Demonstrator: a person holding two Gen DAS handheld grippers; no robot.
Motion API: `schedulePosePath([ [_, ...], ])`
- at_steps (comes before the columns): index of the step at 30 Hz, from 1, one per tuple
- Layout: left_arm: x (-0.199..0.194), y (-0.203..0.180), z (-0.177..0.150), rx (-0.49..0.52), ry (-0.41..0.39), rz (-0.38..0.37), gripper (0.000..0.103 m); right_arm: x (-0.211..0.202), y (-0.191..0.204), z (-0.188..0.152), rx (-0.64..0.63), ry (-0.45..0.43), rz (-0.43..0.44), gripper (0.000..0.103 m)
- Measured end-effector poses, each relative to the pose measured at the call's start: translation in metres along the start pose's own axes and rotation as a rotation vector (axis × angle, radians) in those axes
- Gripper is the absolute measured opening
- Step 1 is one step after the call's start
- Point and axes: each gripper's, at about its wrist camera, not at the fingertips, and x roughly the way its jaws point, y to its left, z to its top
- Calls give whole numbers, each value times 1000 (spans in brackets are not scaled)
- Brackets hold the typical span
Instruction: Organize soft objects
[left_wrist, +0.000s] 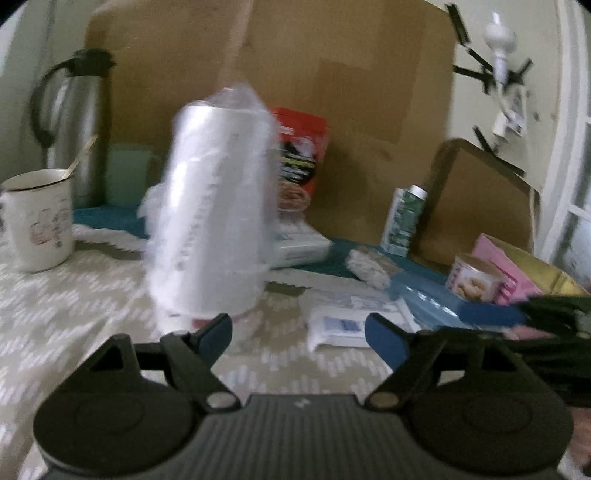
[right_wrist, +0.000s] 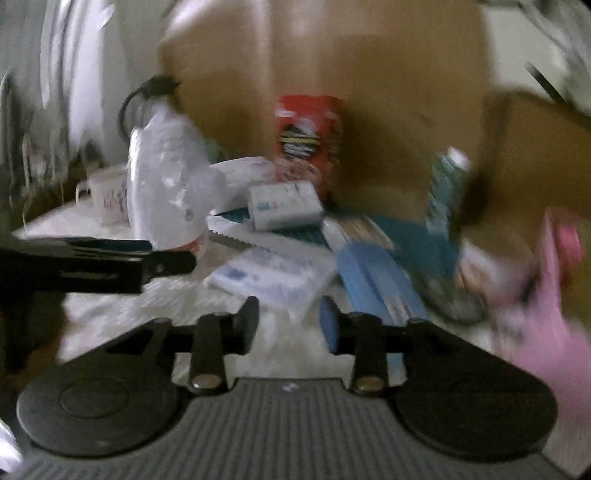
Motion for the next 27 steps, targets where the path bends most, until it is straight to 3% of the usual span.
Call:
schedulePosePath([
  [3,1,5,1,-27,-20,47,85,28,3,13,-124,-10,30,66],
  [6,6,9,2,-42,-7,71,85,64,-3,31,-113,42,42,66],
  [10,12,11,3,-38,2,81,85,114,-21,46,38,186,117,65],
  [13,14,12,5,-40,7,78,85,125,-27,50,108,209,143,66],
  [18,15,12,5,-38,10,74,86,112,-17,45,50,245,155,66],
  [27,12,13,3,-37,21,27,86,22,3,-2,-9,209,202,66],
])
